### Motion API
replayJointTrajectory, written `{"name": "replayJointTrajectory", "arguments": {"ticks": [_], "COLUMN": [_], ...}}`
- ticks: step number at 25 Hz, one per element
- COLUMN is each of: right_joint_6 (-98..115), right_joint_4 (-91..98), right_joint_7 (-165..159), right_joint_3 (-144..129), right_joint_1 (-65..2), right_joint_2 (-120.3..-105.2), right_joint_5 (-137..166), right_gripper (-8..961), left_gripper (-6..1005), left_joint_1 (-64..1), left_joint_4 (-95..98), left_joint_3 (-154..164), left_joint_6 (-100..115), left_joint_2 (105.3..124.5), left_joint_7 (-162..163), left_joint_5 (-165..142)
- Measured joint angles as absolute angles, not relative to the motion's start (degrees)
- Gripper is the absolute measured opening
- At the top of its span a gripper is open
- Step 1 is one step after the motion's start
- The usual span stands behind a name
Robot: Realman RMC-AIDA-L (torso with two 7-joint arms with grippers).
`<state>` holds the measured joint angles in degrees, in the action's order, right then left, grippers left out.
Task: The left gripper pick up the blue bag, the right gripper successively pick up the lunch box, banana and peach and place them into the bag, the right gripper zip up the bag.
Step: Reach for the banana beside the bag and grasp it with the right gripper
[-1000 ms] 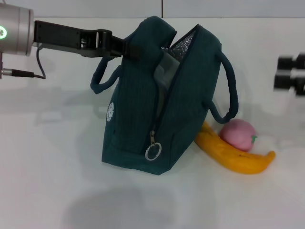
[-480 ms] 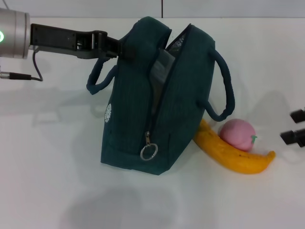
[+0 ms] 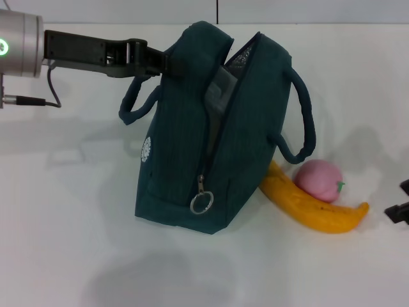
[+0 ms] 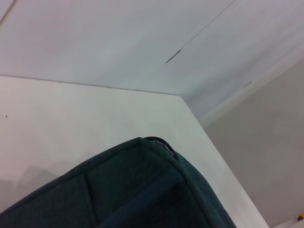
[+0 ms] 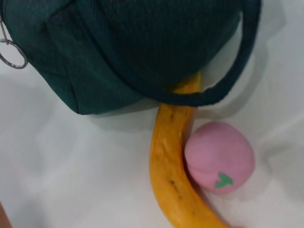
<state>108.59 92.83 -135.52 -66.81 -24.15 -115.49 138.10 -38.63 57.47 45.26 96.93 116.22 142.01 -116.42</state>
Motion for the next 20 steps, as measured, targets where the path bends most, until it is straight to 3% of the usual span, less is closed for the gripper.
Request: {"name": "replayJointTrajectory", "arguments": {"ticks": [20], "right_joint_6": [97.78], "right_joint_4": [76.28], "right_joint_7": [-133.05], "right_joint_3": [-77.33], "right_joint_1": [-32.04], "right_joint_2": [-115.63], "right_joint_5": [136.78], "right_gripper": [639], "left_gripper": [75], "left_joint_1": [-38.59], "left_joint_4": [57.48], "left_joint_3": [45.26], "left_joint_6": [96.88], "left_joint_2": [115.81], "left_joint_7": [141.83], "left_joint_5": [-115.85]}}
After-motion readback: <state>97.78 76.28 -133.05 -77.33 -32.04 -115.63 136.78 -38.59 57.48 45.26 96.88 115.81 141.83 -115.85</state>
